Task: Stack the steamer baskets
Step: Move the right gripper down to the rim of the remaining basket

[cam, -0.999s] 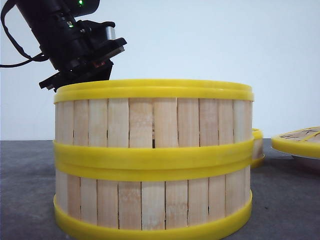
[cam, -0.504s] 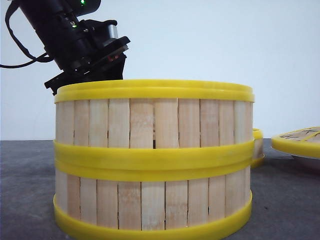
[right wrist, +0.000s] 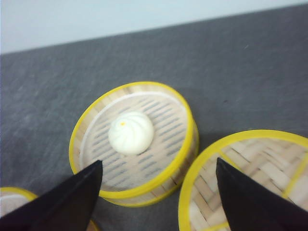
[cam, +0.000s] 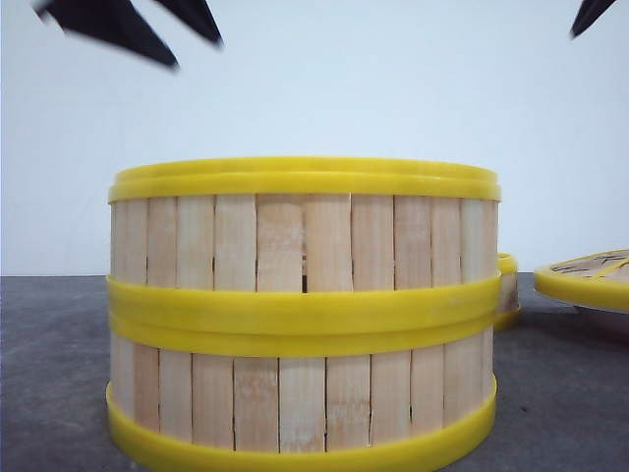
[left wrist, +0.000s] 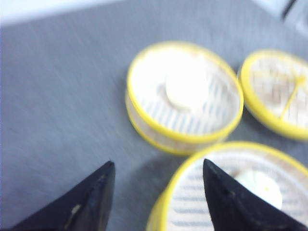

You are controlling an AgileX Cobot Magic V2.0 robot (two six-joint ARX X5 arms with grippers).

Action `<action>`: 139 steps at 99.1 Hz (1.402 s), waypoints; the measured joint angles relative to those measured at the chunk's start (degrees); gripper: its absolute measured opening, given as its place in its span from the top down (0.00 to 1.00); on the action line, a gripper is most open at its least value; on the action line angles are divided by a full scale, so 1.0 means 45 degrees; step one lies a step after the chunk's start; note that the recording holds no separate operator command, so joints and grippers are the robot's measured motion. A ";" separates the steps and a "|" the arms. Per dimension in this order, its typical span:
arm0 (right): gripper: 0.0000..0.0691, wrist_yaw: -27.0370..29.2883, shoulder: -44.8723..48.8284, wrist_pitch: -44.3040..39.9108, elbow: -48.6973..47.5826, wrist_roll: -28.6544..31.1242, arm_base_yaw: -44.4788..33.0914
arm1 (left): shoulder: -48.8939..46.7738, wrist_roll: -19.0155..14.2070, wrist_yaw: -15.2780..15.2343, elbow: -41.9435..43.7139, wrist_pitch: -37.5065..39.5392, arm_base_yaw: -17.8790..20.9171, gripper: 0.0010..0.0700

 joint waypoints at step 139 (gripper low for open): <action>0.87 0.3070 1.1463 0.0967 0.5280 -0.0253 0.1467 | -1.0151 -0.2093 -0.0335 -0.4449 -0.2934 -0.0083 0.51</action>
